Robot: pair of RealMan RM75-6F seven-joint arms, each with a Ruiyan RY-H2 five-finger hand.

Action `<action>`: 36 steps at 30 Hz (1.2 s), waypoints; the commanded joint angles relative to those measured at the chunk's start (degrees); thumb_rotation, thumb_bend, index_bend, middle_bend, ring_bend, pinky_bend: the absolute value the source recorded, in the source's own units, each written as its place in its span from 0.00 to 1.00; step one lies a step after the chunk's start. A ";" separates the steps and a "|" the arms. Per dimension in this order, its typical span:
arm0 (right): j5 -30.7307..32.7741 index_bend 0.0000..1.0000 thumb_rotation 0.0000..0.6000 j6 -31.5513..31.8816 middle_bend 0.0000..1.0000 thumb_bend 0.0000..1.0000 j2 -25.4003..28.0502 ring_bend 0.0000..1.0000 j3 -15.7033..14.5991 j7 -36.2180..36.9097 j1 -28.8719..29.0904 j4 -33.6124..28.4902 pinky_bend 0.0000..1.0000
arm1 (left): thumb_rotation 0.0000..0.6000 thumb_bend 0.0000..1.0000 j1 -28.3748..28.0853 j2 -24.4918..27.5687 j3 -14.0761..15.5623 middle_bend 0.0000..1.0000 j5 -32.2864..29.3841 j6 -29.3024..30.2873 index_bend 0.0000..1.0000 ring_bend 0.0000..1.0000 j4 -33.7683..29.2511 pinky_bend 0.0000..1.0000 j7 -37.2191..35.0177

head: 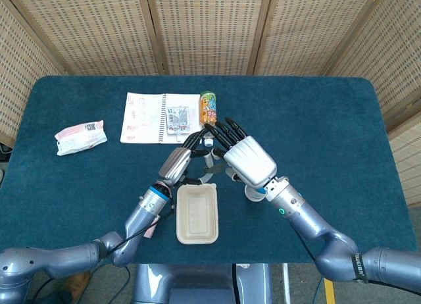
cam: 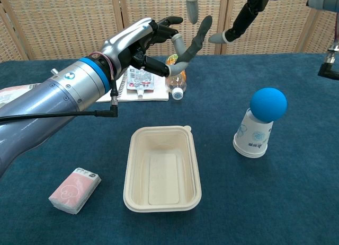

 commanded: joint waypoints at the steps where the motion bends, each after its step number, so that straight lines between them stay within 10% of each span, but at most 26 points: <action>1: -0.21 0.53 1.00 0.29 0.09 0.45 -0.10 0.00 -0.11 0.28 -0.04 0.24 0.00 | 1.00 0.71 -0.06 0.02 -0.09 0.00 -0.18 -0.02 0.78 0.00 -0.02 0.00 -0.13; 36: -3.62 0.75 1.00 1.72 0.13 0.79 -1.08 0.00 -1.93 1.15 0.07 2.65 0.00 | 1.00 0.71 -0.29 -0.24 -0.48 0.00 -1.89 -0.25 0.78 0.00 -0.50 0.00 -2.31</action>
